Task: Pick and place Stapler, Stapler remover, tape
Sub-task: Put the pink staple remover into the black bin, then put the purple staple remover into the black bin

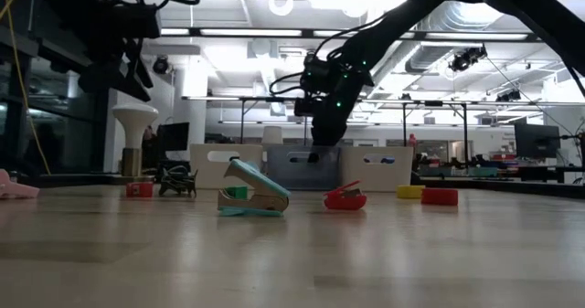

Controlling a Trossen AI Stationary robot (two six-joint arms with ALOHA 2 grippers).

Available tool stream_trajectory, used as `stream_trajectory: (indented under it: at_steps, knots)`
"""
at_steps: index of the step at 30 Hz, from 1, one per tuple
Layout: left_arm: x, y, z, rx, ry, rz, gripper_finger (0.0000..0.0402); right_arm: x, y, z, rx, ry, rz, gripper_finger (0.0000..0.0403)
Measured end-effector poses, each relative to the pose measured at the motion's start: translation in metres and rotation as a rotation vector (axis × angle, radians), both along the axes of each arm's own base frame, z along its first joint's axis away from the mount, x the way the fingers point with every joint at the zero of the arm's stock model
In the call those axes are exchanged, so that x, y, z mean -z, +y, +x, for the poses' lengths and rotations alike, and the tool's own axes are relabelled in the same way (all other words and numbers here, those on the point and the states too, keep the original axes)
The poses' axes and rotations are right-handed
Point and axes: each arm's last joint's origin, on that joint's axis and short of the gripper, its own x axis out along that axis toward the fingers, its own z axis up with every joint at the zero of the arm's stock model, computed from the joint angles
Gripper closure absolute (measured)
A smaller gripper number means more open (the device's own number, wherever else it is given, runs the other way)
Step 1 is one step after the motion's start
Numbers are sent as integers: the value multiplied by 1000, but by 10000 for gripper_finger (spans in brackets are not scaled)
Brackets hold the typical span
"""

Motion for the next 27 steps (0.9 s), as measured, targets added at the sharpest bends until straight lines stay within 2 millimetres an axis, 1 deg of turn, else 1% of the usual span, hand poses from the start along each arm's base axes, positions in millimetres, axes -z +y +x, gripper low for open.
stream_trajectory:
  at_steps: [6, 14, 18, 21, 27]
  knots:
    - [-1, 0, 1, 3, -14, -1, 218, 0, 3, 2, -8, 3, -2, 285]
    - [0, 0, 2, 8, -11, -12, 218, 0, 4, 2, -5, -13, 29, 237]
    - [-1, -1, 2, 9, -17, -13, 218, 1, 5, 0, 6, 22, 23, 219]
    - [-1, -1, 4, 22, -25, -29, 218, -5, 5, 0, 6, 38, 29, 215]
    - [0, -1, 4, 25, -30, -46, 218, -26, 1, 6, 9, 9, 12, 214]
